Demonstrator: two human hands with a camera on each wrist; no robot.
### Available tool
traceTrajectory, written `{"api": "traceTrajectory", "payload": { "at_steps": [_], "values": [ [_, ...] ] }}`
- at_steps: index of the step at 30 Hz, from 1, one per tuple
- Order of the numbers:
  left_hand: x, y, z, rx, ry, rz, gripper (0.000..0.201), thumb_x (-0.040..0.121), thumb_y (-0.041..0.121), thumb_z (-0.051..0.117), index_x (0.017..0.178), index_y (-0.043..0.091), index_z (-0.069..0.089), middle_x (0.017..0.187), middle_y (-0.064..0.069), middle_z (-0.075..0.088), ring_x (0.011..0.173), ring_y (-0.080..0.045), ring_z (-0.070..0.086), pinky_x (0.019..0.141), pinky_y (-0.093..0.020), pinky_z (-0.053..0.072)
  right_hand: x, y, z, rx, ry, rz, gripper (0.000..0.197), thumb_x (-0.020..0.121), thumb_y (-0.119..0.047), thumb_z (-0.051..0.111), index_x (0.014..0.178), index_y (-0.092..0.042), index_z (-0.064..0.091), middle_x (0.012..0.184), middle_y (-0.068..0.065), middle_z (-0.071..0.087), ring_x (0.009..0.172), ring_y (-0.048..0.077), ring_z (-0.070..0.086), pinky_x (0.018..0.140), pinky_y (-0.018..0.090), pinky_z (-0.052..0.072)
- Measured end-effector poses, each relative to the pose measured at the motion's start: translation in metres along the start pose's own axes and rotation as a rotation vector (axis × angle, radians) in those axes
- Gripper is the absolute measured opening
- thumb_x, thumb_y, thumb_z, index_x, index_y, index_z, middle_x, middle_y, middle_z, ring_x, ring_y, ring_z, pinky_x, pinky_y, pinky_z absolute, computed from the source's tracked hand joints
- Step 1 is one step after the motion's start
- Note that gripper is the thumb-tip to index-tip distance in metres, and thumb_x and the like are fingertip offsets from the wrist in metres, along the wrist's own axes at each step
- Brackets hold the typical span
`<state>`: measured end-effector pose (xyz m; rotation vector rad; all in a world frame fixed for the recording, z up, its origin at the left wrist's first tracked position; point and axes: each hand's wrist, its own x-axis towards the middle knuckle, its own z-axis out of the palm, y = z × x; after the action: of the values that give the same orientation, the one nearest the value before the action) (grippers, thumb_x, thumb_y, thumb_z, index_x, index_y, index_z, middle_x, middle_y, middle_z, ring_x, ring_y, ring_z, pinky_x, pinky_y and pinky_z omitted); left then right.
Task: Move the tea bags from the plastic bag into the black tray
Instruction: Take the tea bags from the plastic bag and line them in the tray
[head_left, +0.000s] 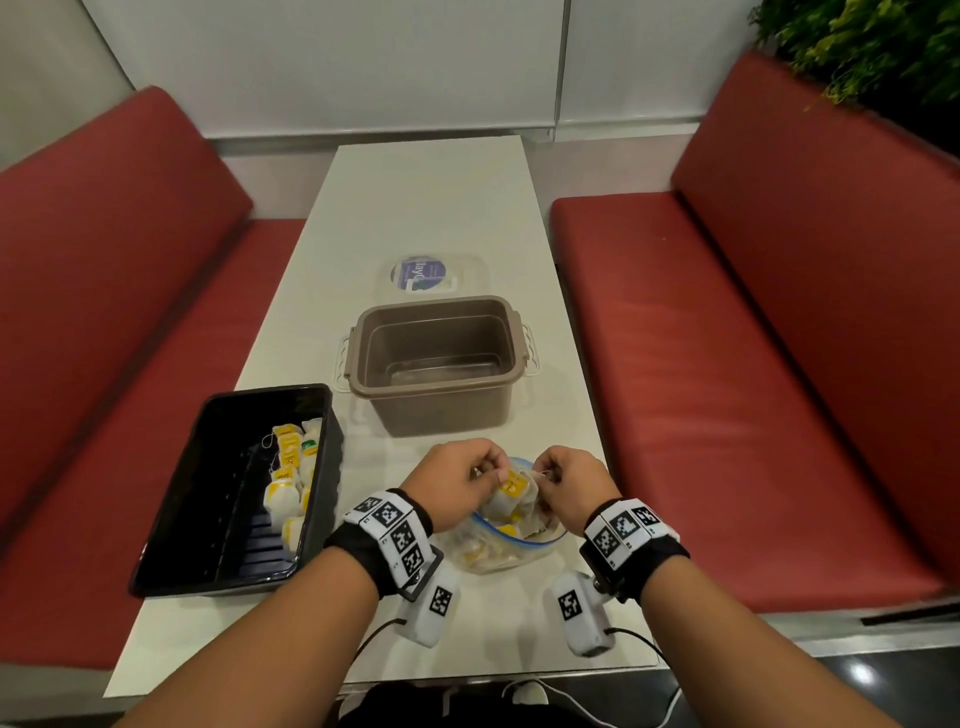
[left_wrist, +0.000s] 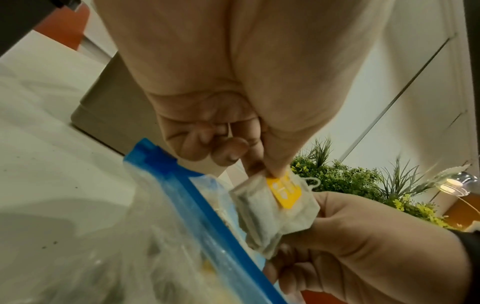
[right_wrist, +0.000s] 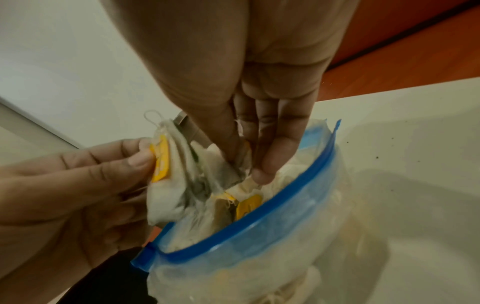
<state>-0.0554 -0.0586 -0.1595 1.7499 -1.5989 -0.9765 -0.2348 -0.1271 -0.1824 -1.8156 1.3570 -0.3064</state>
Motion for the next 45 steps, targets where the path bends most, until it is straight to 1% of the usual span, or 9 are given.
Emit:
{"api": "traceTrajectory", "payload": {
  "at_steps": [6,11,14,20,27,36,39,41,45],
  "values": [
    [0.001,-0.007,-0.01,0.194,-0.123,-0.043,0.03,0.093,0.012,0.054,0.114,0.033,0.061,0.092,0.009,0.063,0.077,-0.005,0.058,0.073,-0.015,0.042,-0.001,-0.01,0.001,0.009,0.011,-0.01,0.013,0.088,-0.015,0.061,0.081,-0.025,0.067,0.07,0.0,0.07,0.065,0.018,0.069,0.067,0.03,0.058],
    [0.002,-0.006,-0.02,0.207,-0.151,-0.045,0.02,0.097,0.021,0.052,0.112,0.027,0.064,0.094,0.003,0.066,0.086,-0.016,0.062,0.082,-0.029,0.051,-0.001,-0.019,0.004,-0.079,-0.027,0.007,0.022,0.085,-0.01,0.058,0.094,-0.024,0.072,0.08,-0.006,0.064,0.082,0.019,0.064,0.075,0.027,0.051],
    [0.003,0.0,-0.031,0.183,-0.13,0.017,0.019,0.096,0.023,0.057,0.113,0.024,0.067,0.089,0.008,0.066,0.084,-0.011,0.063,0.082,-0.024,0.05,-0.005,-0.028,0.007,-0.209,-0.084,0.023,0.027,0.084,-0.011,0.057,0.102,-0.024,0.072,0.093,-0.005,0.063,0.085,0.016,0.058,0.074,0.021,0.041],
    [0.006,0.005,-0.067,0.057,-0.046,0.092,0.013,0.096,0.019,0.059,0.098,0.017,0.071,0.076,0.009,0.068,0.066,0.001,0.061,0.068,-0.017,0.049,-0.013,-0.051,0.013,-0.293,-0.095,0.089,0.034,0.079,-0.02,0.061,0.11,-0.03,0.07,0.113,-0.003,0.066,0.105,0.02,0.062,0.087,0.025,0.049],
    [0.002,0.004,-0.099,-0.028,-0.121,0.146,0.012,0.096,0.017,0.059,0.092,0.023,0.069,0.075,0.009,0.067,0.063,0.004,0.058,0.066,-0.018,0.047,-0.016,-0.077,0.032,-0.314,0.019,-0.1,0.069,0.071,-0.045,0.075,0.135,-0.035,0.05,0.123,-0.002,0.049,0.116,0.019,0.04,0.1,0.033,0.04],
    [-0.015,0.001,-0.146,-0.094,-0.123,0.168,0.014,0.097,0.018,0.057,0.092,0.026,0.068,0.083,-0.003,0.07,0.071,-0.013,0.063,0.071,-0.033,0.057,-0.013,-0.125,0.056,-0.085,0.012,-0.165,0.01,0.087,-0.031,0.069,0.093,-0.024,0.073,0.069,-0.004,0.065,0.058,0.007,0.052,0.06,0.021,0.046],
    [-0.024,-0.005,-0.168,-0.124,-0.054,0.119,0.007,0.095,0.017,0.062,0.097,0.021,0.068,0.077,0.005,0.067,0.068,-0.004,0.065,0.068,-0.022,0.055,-0.011,-0.136,0.068,0.049,0.036,-0.162,0.021,0.093,-0.026,0.061,0.075,-0.018,0.068,0.064,0.002,0.066,0.049,0.002,0.053,0.057,0.029,0.05],
    [-0.031,-0.013,-0.187,0.01,-0.008,0.093,0.009,0.093,0.02,0.065,0.102,0.02,0.068,0.074,0.009,0.062,0.061,0.001,0.061,0.064,-0.014,0.048,-0.009,-0.143,0.074,0.085,0.11,-0.159,0.029,0.096,-0.026,0.058,0.068,-0.022,0.061,0.06,0.008,0.064,0.044,0.001,0.05,0.052,0.021,0.041],
    [-0.043,-0.034,-0.22,0.302,-0.082,0.024,0.014,0.09,0.026,0.068,0.103,0.022,0.073,0.085,0.005,0.067,0.077,-0.008,0.063,0.073,-0.02,0.046,-0.005,-0.156,0.08,0.135,0.243,-0.154,0.027,0.098,-0.029,0.053,0.079,-0.014,0.065,0.063,0.012,0.066,0.048,0.004,0.052,0.05,0.016,0.04]
  ]
}}
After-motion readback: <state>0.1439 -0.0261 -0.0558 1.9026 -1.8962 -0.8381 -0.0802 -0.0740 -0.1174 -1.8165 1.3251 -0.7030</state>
